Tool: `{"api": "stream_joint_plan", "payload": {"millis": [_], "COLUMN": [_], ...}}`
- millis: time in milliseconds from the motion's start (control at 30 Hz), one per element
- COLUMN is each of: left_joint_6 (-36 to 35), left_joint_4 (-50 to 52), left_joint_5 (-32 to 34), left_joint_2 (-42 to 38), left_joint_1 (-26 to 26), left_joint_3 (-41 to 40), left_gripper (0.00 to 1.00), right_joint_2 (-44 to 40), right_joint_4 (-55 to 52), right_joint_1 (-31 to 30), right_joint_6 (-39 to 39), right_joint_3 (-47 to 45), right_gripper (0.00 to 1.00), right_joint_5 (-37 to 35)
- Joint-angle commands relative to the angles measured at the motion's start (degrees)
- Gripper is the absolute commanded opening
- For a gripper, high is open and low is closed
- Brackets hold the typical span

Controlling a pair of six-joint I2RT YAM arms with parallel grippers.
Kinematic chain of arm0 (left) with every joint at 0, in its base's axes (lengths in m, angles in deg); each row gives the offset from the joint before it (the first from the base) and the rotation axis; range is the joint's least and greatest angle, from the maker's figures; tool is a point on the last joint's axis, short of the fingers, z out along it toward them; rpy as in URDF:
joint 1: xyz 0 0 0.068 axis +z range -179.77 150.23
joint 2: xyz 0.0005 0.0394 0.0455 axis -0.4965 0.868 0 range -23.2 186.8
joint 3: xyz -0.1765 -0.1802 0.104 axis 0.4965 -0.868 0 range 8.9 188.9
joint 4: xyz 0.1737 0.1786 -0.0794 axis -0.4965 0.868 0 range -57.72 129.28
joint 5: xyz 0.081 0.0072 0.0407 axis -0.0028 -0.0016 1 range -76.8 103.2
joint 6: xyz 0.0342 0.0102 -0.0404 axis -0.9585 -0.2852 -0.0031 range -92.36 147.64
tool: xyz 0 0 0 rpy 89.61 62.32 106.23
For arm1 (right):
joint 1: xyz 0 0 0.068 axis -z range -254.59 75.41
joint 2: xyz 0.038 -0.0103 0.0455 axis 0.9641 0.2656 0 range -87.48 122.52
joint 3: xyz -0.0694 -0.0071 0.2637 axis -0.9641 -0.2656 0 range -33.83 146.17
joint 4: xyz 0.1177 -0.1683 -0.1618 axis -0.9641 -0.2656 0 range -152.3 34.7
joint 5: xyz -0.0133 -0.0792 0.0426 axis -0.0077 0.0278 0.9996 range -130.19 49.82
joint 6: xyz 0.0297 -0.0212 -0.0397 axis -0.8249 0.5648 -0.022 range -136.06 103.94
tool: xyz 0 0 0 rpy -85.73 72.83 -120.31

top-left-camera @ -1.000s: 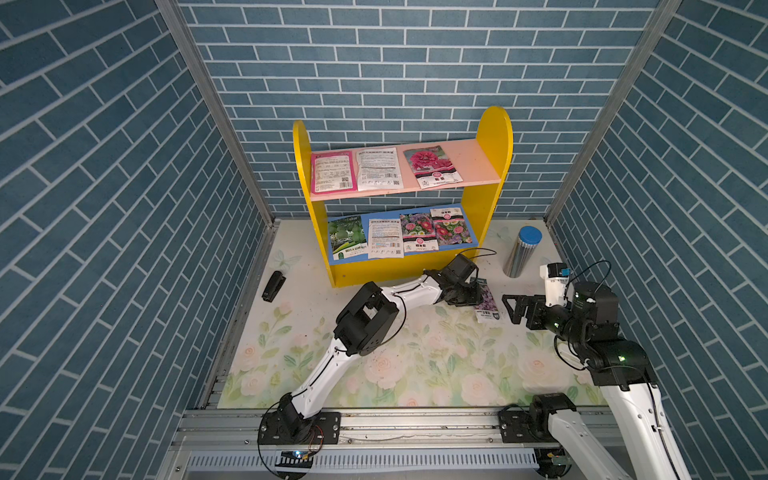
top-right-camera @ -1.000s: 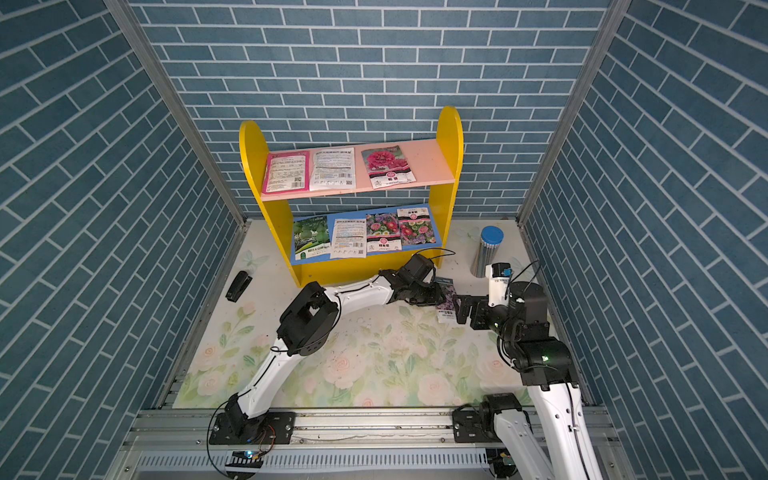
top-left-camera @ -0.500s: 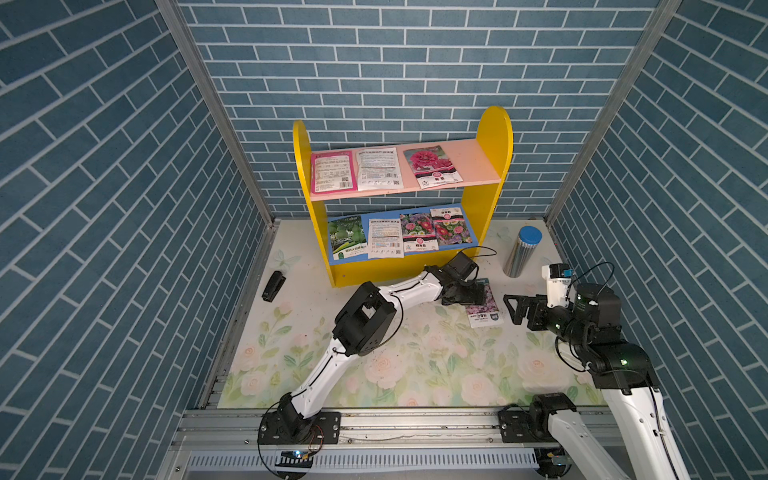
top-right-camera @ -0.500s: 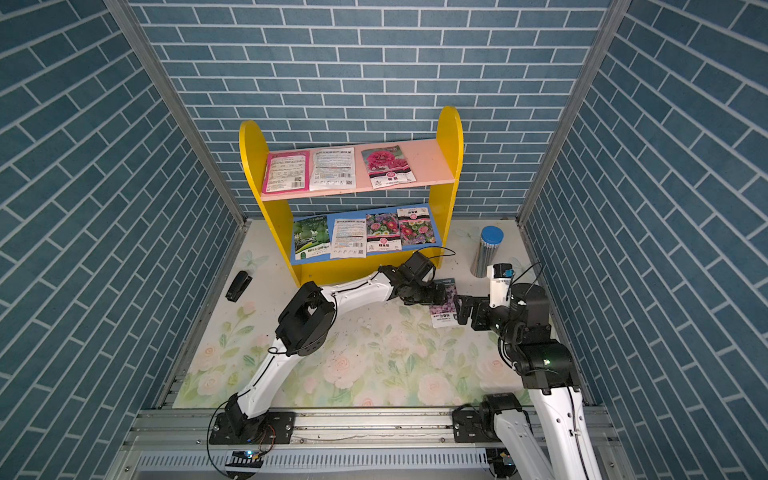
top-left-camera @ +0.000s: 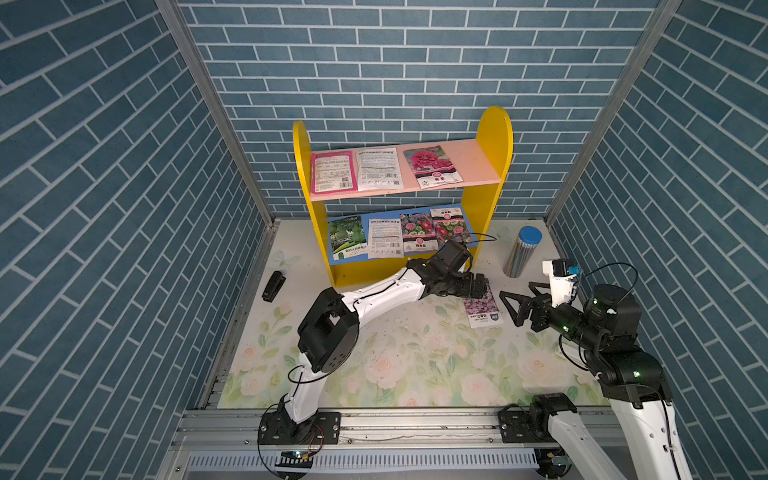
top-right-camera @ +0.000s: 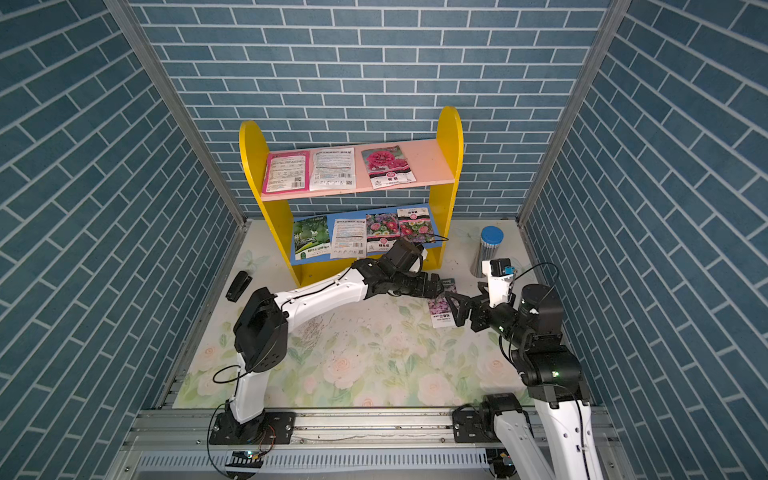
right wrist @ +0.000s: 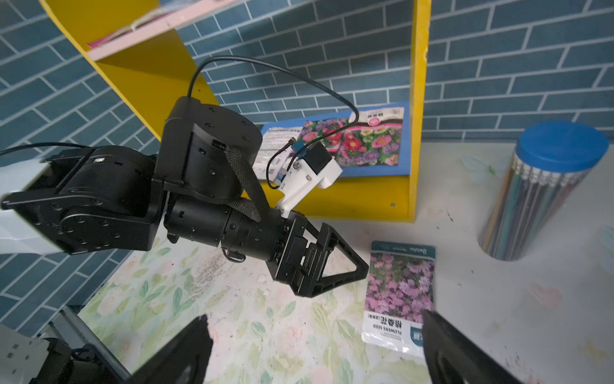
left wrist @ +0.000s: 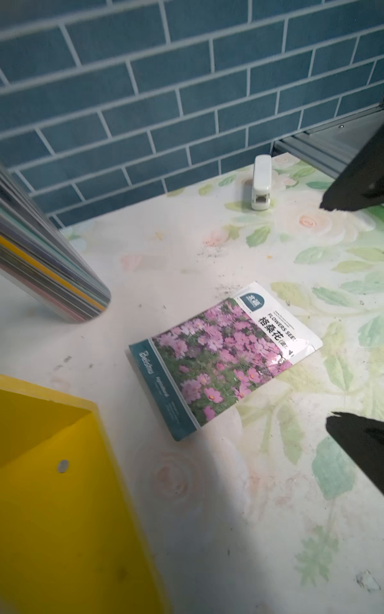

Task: Take the seed bag off the shelf
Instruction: Place the seed packet at the center of the board, then pick up the seed packet from the shelf.

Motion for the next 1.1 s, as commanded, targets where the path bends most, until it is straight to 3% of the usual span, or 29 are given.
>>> {"api": "stream_joint_plan", "payload": {"millis": [0, 467, 700, 900, 1067], "left_joint_6": [-4.15, -14.19, -19.42, -22.88, -24.35], "left_joint_4": [2.72, 3.78, 2.04, 2.15, 1.50], "left_joint_5": [2.92, 12.17, 18.75, 23.39, 25.16], "left_joint_2": [-4.19, -20.30, -30.62, -39.50, -46.19], "left_joint_1": [-0.41, -0.25, -0.07, 0.61, 1.98], "left_joint_3": [1.59, 3.37, -1.22, -5.89, -10.65], "left_gripper": [1.00, 1.00, 1.00, 1.00, 1.00], "right_joint_2": [1.06, 11.67, 19.46, 27.79, 36.19], "right_joint_4": [5.60, 19.23, 27.13, 26.75, 21.99], "right_joint_1": [-0.12, -0.10, -0.18, -2.71, -8.94], "right_joint_6": [2.42, -1.89, -6.08, -5.63, -2.16], "right_joint_3": [2.68, 11.38, 15.89, 25.01, 34.83], "right_gripper": [1.00, 0.98, 0.98, 0.98, 0.98], "right_joint_5": [5.27, 9.65, 12.00, 8.77, -0.39]}}
